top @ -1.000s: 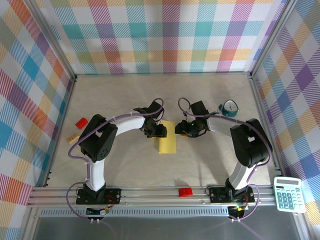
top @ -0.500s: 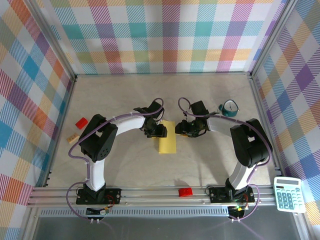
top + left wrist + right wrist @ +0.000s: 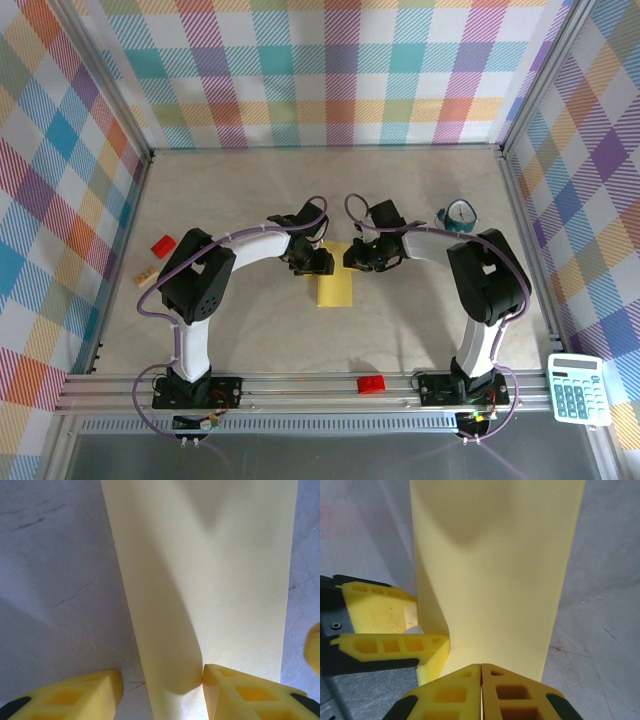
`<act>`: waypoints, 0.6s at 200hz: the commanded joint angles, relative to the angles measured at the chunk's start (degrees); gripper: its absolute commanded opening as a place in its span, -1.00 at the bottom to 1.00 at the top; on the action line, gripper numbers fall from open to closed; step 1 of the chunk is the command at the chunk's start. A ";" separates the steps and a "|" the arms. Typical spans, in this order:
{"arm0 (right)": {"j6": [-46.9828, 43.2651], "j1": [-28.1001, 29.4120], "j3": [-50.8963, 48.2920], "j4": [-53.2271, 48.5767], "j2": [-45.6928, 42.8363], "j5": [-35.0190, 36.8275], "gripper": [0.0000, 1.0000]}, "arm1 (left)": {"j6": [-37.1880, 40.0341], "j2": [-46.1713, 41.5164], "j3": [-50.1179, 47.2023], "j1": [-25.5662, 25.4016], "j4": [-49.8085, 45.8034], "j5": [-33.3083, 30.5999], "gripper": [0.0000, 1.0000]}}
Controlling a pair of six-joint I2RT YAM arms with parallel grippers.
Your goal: Fold a paper plane with a square sheet of paper (fold left side to right side)
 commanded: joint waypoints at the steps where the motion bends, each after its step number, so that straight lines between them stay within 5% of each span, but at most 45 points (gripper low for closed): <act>1: 0.09 0.37 1.51 -0.58 2.11 -1.08 -0.85 | -0.24 6.22 -2.11 -1.68 1.82 0.73 -0.01; 120: -1.22 0.90 0.73 -6.70 5.83 4.12 -0.95 | -0.35 4.38 -2.37 -1.61 2.37 -0.46 -0.01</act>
